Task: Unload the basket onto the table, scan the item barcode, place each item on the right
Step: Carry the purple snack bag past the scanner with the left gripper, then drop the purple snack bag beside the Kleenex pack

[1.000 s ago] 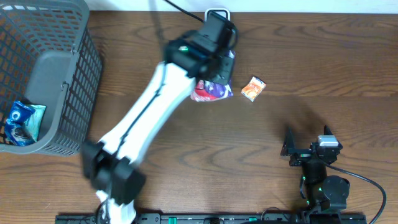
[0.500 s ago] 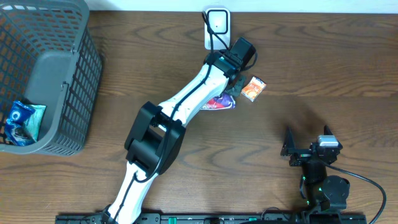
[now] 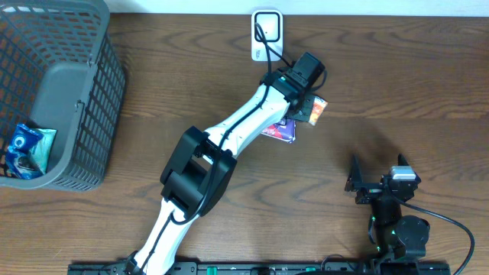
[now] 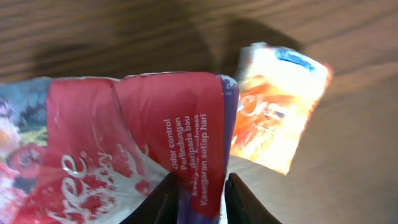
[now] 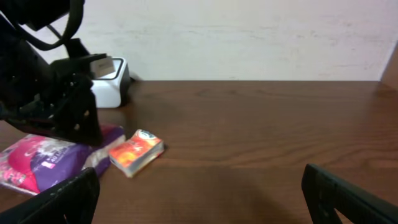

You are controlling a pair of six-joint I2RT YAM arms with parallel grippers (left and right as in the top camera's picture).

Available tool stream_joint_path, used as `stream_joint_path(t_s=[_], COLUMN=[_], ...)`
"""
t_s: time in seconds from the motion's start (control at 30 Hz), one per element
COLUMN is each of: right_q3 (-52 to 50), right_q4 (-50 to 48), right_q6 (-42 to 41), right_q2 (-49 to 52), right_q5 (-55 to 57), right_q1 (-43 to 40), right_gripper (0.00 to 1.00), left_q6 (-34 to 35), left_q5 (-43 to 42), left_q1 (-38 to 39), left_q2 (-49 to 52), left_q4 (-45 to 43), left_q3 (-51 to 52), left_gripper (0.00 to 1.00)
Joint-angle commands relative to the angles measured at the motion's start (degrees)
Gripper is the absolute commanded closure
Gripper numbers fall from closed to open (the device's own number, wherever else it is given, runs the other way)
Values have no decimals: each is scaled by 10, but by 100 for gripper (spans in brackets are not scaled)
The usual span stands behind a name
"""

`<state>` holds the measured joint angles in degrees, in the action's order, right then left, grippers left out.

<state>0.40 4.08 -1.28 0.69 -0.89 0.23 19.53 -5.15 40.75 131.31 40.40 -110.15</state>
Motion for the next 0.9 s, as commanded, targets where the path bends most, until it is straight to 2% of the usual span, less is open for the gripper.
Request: stream_joint_path(t_s=[0.0, 0.03, 0.13, 0.23, 0.43, 0.53, 0.67, 0.87], right_q3=[-1, -1, -1, -1, -1, -1, -1, -1], right_q4=[2, 2, 2, 2, 2, 2, 2, 2], right_q6=[-8, -8, -8, -8, -8, -8, -8, -8], right_q2=[-3, -3, -3, -3, -3, -3, -3, -3], right_q5=[-5, -5, -5, -5, -5, -5, -5, -5], right_q1=[2, 2, 2, 2, 2, 2, 2, 2], right_gripper=[1, 1, 1, 1, 1, 1, 1, 1], left_q6=[-6, -15, -35, -44, -45, -45, -44, -45], left_q5=[-32, -32, -30, -28, -23, 40, 144, 160], left_q1=[0, -3, -21, -47, -138, -207, -322, -514], left_q2=[-5, -11, -44, -96, -230, -287, -337, -353], left_q4=[3, 6, 20, 27, 31, 38, 64, 88], left_q3=[2, 2, -5, -5, -5, -5, -5, -4], left_gripper=[74, 73, 60, 39, 38, 38, 37, 36])
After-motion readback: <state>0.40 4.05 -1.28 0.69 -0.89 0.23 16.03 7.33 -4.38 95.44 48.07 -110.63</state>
